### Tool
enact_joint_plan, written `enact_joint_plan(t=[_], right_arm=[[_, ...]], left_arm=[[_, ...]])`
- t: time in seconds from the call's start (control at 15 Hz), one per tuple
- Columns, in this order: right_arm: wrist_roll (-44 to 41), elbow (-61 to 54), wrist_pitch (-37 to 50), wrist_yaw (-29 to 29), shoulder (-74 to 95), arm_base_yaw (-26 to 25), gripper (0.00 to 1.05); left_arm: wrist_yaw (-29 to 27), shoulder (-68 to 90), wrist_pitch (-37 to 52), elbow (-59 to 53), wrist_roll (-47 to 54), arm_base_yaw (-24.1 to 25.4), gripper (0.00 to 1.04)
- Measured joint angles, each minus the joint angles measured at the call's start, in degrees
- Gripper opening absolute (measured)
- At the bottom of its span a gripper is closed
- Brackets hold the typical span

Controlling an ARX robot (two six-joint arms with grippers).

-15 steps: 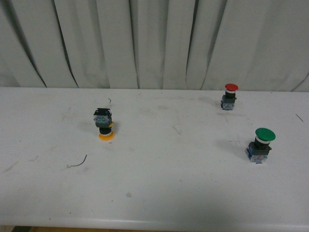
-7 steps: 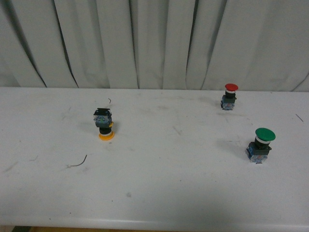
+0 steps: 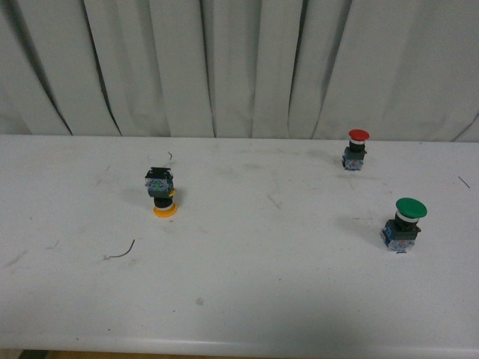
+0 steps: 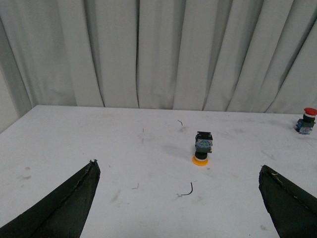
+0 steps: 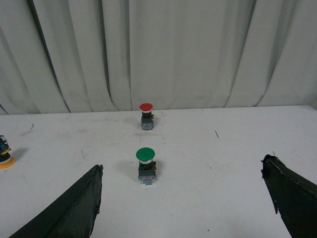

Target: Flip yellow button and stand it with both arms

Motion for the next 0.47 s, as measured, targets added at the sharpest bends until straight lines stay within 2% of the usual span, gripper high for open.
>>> enact_joint_plan(t=[0.07,0.13,0.2,0.33,0.47], right_arm=[[0.00,0.00,-0.04,0.00,0.00,0.00,0.98],[0.00,0.00,-0.02,0.00,0.00,0.00,0.98],[0.00,0.00,0.04,-0.02,0.00,0.00,0.98],[0.00,0.00,0.02,-0.02,0.00,0.00,0.98],[0.00,0.00,-0.02,0.00,0.00,0.00,0.98]], left_arm=[[-4.98,1.81,-7.41,2.19,-2.16,-2.10,0.98],[-13.22,9.05,-13.70,6.36,-6.80,-6.19,0.98],[-16.35,12.00,-12.50,7.74,-8.94,-7.63,0.98],[-16.79,17.97,-3.85,9.46,-10.34,-7.43,0.98],[-11.34,32.30,10.19,10.80,-9.25,-6.27,0.98]])
